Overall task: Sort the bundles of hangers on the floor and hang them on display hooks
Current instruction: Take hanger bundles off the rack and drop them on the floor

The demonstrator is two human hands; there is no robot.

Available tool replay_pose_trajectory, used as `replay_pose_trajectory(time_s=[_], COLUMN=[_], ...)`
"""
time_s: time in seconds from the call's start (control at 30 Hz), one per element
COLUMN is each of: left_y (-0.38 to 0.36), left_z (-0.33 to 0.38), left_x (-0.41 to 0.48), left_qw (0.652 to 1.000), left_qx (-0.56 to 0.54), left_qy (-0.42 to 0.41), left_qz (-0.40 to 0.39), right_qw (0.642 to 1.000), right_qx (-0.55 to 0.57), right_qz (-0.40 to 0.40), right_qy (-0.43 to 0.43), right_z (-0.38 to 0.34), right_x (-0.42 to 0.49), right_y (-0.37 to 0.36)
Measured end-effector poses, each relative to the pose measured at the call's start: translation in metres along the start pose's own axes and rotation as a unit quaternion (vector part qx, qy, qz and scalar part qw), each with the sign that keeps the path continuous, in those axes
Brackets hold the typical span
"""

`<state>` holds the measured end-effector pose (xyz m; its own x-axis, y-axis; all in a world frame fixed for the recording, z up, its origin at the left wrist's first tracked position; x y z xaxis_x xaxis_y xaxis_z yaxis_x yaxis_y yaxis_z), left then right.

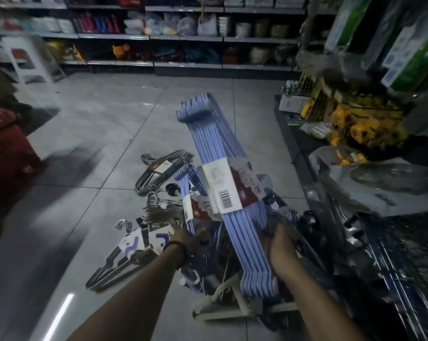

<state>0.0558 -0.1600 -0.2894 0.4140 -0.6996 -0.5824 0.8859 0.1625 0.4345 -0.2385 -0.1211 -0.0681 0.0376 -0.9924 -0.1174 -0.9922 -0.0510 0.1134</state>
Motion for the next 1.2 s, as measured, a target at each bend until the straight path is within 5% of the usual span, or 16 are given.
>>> replay_pose_trajectory(time_s=[0.2,0.37,0.6,0.73,0.9,1.07,1.2], left_y=[0.054,0.131,0.228,0.287,0.356,0.381,0.37], left_z=[0.019,0.044,0.015,-0.024,-0.039,-0.053,-0.101], left_x=[-0.126,-0.226,-0.291,-0.297,-0.285,-0.26,-0.23], left_qw=[0.97,0.951,0.936,0.905,0.899,0.893,0.859], left_qx=[-0.211,-0.283,-0.304,-0.385,-0.405,-0.429,-0.481], left_qy=[0.061,-0.024,-0.061,-0.047,-0.119,-0.098,-0.035], left_qz=[-0.102,-0.121,-0.169,-0.174,-0.112,0.098,0.172], right_qw=[0.979,0.969,0.962,0.931,0.877,0.865,0.767], right_qx=[-0.194,-0.242,-0.209,-0.183,-0.247,-0.34,-0.456], right_qz=[0.034,0.022,-0.097,-0.258,-0.394,-0.334,-0.398], right_qy=[0.057,0.053,0.144,0.182,0.123,0.161,0.214], right_z=[-0.011,-0.022,-0.086,-0.103,-0.097,-0.095,-0.076], right_x=[-0.001,-0.023,-0.113,-0.168,-0.2,-0.194,-0.201], right_y=[-0.013,-0.065,-0.199,-0.289,-0.376,-0.413,-0.449])
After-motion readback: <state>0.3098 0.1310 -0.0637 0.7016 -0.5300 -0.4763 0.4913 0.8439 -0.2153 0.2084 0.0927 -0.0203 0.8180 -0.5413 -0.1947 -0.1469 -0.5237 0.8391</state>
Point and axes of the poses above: each hand's wrist, its own x-axis towards the middle knuckle, its own y-axis out of the back of the hand, z = x × y, the point moved 9 cm from there along x, towards the middle knuckle, and after that the axes turned 5 degrees about y, right-handed, at the moved point
